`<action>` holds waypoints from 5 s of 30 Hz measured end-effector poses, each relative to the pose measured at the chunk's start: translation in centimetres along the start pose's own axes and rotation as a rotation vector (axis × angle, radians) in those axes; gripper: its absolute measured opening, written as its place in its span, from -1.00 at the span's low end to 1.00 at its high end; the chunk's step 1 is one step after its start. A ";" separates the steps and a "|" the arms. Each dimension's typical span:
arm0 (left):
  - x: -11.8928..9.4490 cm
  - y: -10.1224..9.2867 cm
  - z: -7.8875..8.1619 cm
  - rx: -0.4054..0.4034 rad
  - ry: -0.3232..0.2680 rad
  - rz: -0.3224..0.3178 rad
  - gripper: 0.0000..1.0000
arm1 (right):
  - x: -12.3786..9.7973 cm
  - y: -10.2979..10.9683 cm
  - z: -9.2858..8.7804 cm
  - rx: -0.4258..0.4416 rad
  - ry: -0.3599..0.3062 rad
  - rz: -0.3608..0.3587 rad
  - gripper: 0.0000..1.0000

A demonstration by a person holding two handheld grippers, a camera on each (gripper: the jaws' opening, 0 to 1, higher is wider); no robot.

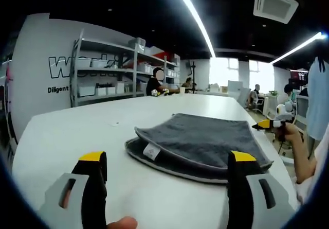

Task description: Fold the towel on the table until its edges align and the towel forms a compact rectangular stack.

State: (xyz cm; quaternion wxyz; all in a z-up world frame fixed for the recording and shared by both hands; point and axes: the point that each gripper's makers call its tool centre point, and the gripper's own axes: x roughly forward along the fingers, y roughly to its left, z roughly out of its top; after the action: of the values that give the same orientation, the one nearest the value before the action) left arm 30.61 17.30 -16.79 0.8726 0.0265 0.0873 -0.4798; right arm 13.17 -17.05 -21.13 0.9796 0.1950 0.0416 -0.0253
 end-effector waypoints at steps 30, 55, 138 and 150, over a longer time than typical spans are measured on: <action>0.0 0.3 1.0 -0.016 -0.032 -0.009 0.87 | 1.5 -1.7 -0.5 -0.045 0.117 -0.079 -0.21; 0.1 1.6 1.1 -0.009 -0.017 0.000 0.87 | 2.2 -3.8 -1.3 -0.261 0.175 -0.152 -0.53; -0.3 0.0 1.3 -0.018 -0.044 0.009 0.85 | 1.6 13.5 2.5 -0.719 -0.187 0.162 -1.00; -0.4 -0.5 0.8 -0.019 -0.036 0.014 0.84 | 1.5 14.7 2.3 -0.736 -0.198 0.186 -1.00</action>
State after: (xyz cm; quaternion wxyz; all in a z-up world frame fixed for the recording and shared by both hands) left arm 30.05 17.26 -15.95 0.8777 0.0101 0.0758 -0.4731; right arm 15.81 -4.44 -13.53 0.9814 -0.1700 -0.0645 0.0615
